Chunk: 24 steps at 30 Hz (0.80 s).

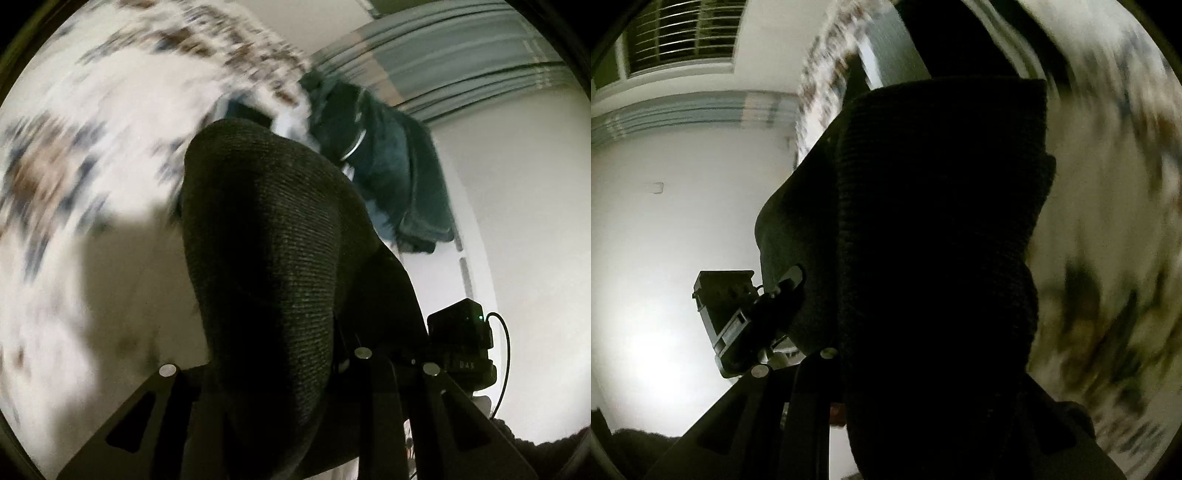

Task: Fold small clothes

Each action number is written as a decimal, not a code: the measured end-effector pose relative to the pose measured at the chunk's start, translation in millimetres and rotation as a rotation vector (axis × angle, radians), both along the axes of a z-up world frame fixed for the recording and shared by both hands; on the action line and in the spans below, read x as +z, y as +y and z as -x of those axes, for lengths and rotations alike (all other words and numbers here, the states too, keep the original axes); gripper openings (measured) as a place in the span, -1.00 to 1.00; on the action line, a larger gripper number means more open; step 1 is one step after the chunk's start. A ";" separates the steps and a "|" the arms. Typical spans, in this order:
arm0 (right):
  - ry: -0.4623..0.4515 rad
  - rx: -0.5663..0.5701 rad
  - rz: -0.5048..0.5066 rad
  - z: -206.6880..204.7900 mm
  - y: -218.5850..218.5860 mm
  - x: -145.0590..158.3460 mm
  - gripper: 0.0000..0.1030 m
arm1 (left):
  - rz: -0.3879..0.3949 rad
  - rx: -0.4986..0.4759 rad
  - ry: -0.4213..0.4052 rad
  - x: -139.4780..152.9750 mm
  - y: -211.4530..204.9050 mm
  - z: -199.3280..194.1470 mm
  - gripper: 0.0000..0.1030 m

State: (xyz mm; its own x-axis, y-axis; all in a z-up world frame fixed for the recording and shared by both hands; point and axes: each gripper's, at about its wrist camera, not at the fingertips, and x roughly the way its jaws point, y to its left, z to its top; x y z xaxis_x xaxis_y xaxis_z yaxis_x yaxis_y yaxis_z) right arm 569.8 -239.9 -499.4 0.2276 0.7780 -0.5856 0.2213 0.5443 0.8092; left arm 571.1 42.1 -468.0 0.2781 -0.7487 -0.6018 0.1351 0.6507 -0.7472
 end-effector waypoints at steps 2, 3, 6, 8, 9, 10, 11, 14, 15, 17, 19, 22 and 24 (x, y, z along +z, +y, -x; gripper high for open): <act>-0.022 -0.014 0.013 -35.3 -12.5 10.5 -0.63 | 0.004 -0.008 -0.033 11.1 -16.7 -45.3 -0.62; -0.037 -0.021 0.028 -64.4 -21.7 15.2 -0.63 | 0.005 -0.006 -0.040 13.0 -23.5 -65.6 -0.62; -0.049 -0.030 0.051 -124.6 -37.0 14.3 -0.63 | 0.007 -0.007 -0.049 10.0 -41.2 -129.8 -0.61; -0.043 -0.032 0.076 -159.4 -45.0 6.8 -0.63 | -0.009 -0.019 -0.036 -3.6 -52.3 -169.2 -0.59; -0.035 -0.030 0.091 -177.1 -47.2 -0.6 -0.63 | -0.037 -0.024 -0.025 -12.4 -57.4 -184.3 -0.54; -0.025 -0.024 0.107 -190.3 -48.5 -7.2 -0.63 | -0.084 -0.033 0.004 -27.2 -63.2 -202.8 -0.52; -0.011 -0.015 0.136 -203.5 -48.4 -14.5 -0.63 | -0.118 -0.040 0.031 -38.3 -66.3 -212.8 -0.46; 0.057 0.029 0.218 -222.2 -52.7 -45.5 -0.61 | -0.189 -0.054 0.151 -75.0 -66.1 -240.3 -0.26; 0.076 0.039 0.253 -225.5 -54.3 -51.0 -0.48 | -0.209 -0.048 0.178 -81.9 -63.0 -246.1 -0.12; 0.077 0.020 0.297 -224.7 -64.6 -50.7 -0.24 | -0.202 -0.039 0.178 -80.6 -57.1 -250.3 -0.11; 0.072 0.010 0.372 -229.4 -67.5 -39.3 -0.08 | -0.236 -0.042 0.158 -75.1 -56.9 -250.9 -0.01; 0.069 0.019 0.588 -212.5 -71.4 -25.9 0.18 | -0.334 -0.022 0.092 -61.9 -57.8 -242.8 0.32; 0.084 0.023 0.734 -197.7 -69.2 -18.0 0.35 | -0.402 0.014 0.022 -49.4 -55.5 -234.8 0.94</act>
State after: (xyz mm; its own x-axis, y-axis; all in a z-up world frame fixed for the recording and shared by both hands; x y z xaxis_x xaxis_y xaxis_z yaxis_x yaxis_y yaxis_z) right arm 767.5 -309.1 -517.4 0.1473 0.1830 -0.9720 0.2483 0.9444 0.2155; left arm 805.9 -13.4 -517.3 0.2705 -0.4483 -0.8520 0.1113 0.8936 -0.4348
